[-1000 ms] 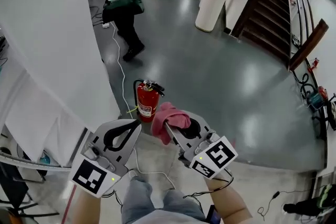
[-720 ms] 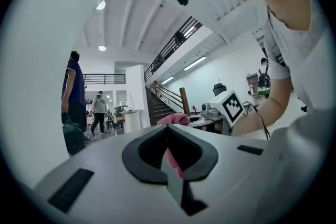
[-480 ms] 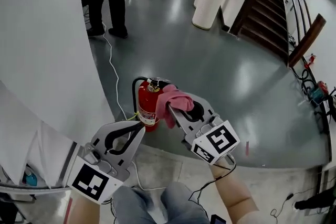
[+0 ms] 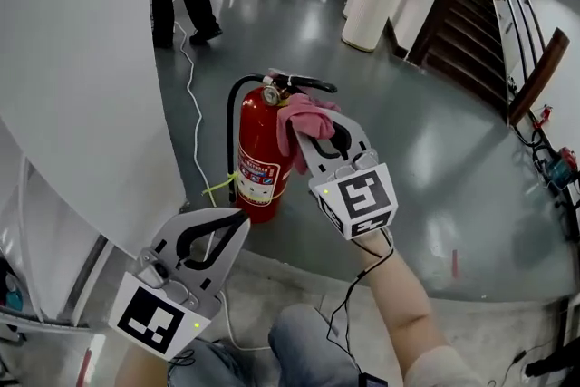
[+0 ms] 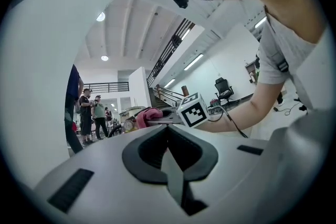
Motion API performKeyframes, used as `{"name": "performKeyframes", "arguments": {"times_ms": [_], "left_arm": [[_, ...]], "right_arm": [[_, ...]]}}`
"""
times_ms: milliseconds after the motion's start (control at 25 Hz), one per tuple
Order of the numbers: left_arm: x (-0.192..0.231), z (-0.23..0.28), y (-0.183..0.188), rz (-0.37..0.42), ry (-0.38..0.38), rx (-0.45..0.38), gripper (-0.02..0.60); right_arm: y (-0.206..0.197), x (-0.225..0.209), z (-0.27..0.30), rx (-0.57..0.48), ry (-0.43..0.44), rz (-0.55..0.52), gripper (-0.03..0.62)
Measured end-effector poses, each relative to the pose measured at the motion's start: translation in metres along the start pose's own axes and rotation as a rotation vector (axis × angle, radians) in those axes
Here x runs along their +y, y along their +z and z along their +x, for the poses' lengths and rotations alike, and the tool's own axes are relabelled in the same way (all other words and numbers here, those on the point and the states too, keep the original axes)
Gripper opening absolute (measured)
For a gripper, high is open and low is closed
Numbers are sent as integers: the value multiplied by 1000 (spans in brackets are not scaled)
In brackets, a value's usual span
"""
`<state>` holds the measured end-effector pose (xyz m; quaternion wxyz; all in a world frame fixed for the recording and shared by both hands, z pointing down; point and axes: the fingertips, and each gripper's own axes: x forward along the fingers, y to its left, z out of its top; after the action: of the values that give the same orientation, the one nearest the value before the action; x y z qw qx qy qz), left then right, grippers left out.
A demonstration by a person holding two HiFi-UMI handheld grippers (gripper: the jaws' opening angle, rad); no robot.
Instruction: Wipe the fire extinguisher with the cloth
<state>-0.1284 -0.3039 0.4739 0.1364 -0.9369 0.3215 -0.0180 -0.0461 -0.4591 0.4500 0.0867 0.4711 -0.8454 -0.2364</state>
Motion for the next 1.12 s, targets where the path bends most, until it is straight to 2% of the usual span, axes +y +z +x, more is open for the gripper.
{"name": "performKeyframes", "arguments": {"times_ms": [80,200,320,400,680,880,1000,1120], "left_arm": [[-8,-4,-17,-16,17,-2,8],[-16,-6,-35,-33,34,-12,8],[-24,-2,-48,-10,42,-2,8],[-29,0,-54,-2,43,17,8],[-36,6,-60,15,52,40,8],[-39,8,-67,15,66,53,8],[-41,7,-69,16,71,69,8],[-43,8,-69,26,71,75,8]], "right_arm": [[-12,11,6,-13,-15,-83,84],[-20,24,7,-86,-61,-173,83],[-27,28,-1,-149,-77,-148,81],[-36,35,-5,-153,-63,-132,81],[-137,101,-12,35,79,-163,80],[-226,157,-16,222,247,-221,78],[-238,166,-16,259,268,-232,78],[-213,155,-13,222,257,-283,78]]}}
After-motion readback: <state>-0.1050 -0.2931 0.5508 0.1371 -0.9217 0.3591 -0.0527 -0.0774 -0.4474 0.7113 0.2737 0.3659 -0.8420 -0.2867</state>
